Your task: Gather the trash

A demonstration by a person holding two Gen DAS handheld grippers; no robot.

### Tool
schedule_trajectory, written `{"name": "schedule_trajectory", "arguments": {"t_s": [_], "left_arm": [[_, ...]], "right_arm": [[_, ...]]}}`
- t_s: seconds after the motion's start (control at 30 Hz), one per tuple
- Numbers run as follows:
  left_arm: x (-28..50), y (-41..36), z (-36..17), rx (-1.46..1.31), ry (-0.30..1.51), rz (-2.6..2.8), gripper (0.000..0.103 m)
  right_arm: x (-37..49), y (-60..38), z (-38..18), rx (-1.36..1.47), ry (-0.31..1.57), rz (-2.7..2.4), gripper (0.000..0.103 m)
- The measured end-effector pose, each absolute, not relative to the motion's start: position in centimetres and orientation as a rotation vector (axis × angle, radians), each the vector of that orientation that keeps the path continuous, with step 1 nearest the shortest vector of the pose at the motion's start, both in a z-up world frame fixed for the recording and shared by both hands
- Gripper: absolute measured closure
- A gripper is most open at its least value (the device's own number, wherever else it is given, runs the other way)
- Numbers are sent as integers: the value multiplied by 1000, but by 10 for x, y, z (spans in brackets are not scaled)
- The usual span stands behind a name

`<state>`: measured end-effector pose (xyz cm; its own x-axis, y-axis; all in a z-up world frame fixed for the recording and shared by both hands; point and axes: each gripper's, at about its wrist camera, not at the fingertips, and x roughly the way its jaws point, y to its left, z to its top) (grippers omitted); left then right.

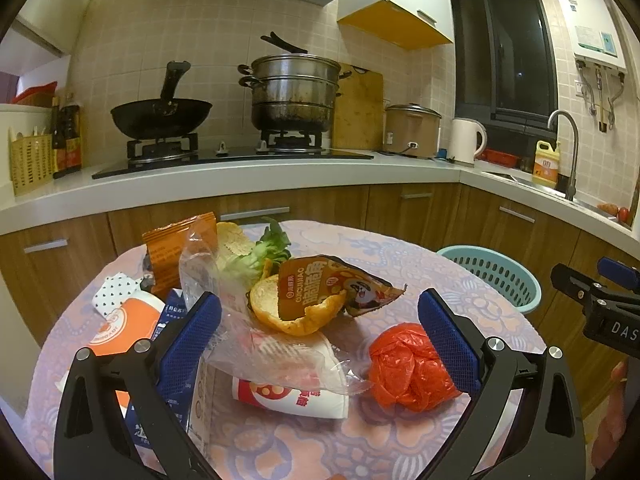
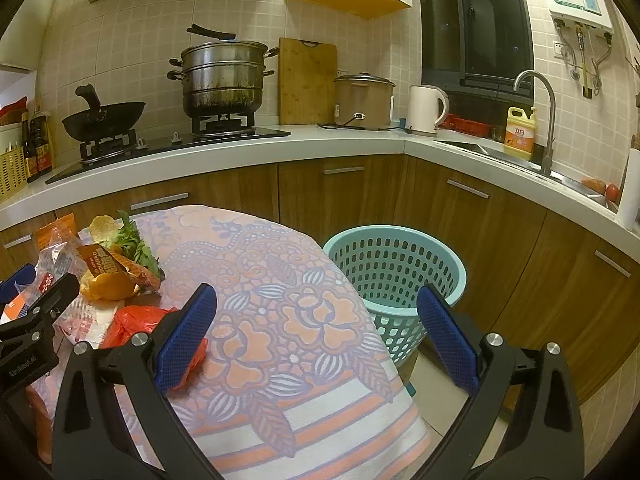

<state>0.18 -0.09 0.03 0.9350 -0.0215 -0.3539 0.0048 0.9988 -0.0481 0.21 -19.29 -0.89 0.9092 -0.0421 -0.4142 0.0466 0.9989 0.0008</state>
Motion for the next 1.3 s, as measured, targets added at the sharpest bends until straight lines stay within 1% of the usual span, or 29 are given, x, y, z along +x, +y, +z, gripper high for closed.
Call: {"name": "schedule_trajectory", "arguments": {"t_s": [0.43, 1.1, 1.3], "left_arm": [[1, 11, 2, -68, 358, -20, 7], [1, 5, 1, -53, 357, -18, 7], [-4, 2, 9, -52, 342, -7, 7]], "right_arm": [[2, -192, -8, 10, 419, -49, 8], [4, -195, -10, 28, 439, -21, 8], [4, -195, -6, 27, 438, -5, 8]]}}
